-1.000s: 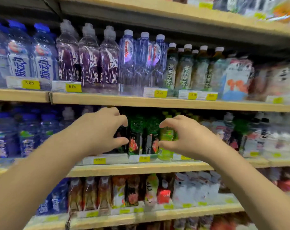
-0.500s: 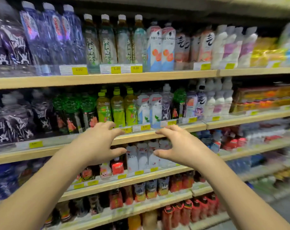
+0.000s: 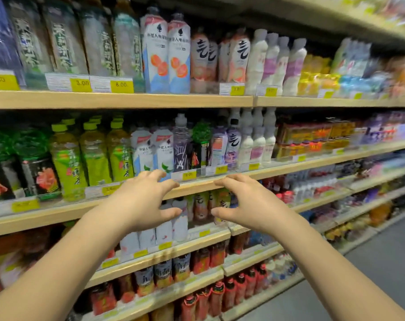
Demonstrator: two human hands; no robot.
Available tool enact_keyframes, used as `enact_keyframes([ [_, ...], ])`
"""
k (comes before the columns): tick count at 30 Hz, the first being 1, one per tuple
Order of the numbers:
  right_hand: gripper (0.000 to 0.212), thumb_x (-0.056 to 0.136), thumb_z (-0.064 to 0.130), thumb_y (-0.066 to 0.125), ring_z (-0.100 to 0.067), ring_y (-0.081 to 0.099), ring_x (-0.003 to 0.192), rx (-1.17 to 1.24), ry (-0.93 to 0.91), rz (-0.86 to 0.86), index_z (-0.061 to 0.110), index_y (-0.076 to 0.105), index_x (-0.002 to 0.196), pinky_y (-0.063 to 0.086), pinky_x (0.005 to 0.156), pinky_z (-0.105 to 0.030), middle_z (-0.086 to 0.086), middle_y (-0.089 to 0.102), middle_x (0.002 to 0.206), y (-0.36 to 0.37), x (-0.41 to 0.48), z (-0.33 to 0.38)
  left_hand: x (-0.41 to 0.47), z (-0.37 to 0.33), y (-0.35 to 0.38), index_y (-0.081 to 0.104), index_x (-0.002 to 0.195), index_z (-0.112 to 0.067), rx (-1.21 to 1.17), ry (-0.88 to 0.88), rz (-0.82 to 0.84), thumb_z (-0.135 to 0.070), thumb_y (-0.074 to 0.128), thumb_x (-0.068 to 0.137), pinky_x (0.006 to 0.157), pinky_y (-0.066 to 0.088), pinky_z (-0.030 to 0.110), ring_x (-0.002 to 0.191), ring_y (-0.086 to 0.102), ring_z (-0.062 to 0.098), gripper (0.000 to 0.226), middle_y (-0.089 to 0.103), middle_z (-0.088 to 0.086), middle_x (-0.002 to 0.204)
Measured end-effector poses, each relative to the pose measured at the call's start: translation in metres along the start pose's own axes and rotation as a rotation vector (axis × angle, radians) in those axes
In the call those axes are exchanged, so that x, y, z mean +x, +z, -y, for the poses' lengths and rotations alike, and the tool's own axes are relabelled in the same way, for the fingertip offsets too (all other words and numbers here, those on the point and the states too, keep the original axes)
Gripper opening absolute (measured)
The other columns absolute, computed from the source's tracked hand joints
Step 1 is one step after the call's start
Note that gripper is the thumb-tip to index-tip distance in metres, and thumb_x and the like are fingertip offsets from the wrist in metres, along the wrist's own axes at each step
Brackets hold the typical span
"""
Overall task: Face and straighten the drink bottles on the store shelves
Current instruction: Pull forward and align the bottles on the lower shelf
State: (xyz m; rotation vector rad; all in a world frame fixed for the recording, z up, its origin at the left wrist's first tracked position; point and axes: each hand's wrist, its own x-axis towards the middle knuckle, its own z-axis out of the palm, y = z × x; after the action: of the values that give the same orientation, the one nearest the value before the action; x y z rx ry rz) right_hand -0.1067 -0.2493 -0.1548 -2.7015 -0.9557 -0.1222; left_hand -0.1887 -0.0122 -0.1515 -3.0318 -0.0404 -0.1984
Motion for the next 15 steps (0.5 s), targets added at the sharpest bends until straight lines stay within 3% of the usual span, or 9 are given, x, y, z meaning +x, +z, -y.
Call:
enact_keyframes([
  [9, 0.069, 0.089, 0.064, 0.065, -0.012, 0.046, 0.134, 0.069, -0.006, -0.094, 0.046, 0.040, 0.150, 0.048, 0.105, -0.036, 0.014, 0.040, 0.153, -0.007, 0.038, -0.092, 0.090, -0.044, 0.017, 0.030, 0.147, -0.042, -0.036, 0.047, -0.011, -0.076, 0.044, 0.084, 0.111, 0.037, 0.042, 0.141, 0.029, 0.021, 0.073, 0.025, -0.003, 0.157],
  [15, 0.068, 0.090, 0.062, 0.065, -0.012, 0.044, 0.135, 0.090, -0.130, -0.095, 0.041, 0.042, 0.151, 0.048, 0.103, -0.037, 0.012, 0.043, 0.150, -0.012, 0.057, -0.156, 0.117, -0.087, 0.028, 0.030, 0.147, -0.042, -0.007, -0.069, 0.007, -0.075, 0.045, 0.085, 0.107, 0.041, 0.041, 0.137, 0.034, 0.020, 0.072, 0.026, -0.006, 0.155],
])
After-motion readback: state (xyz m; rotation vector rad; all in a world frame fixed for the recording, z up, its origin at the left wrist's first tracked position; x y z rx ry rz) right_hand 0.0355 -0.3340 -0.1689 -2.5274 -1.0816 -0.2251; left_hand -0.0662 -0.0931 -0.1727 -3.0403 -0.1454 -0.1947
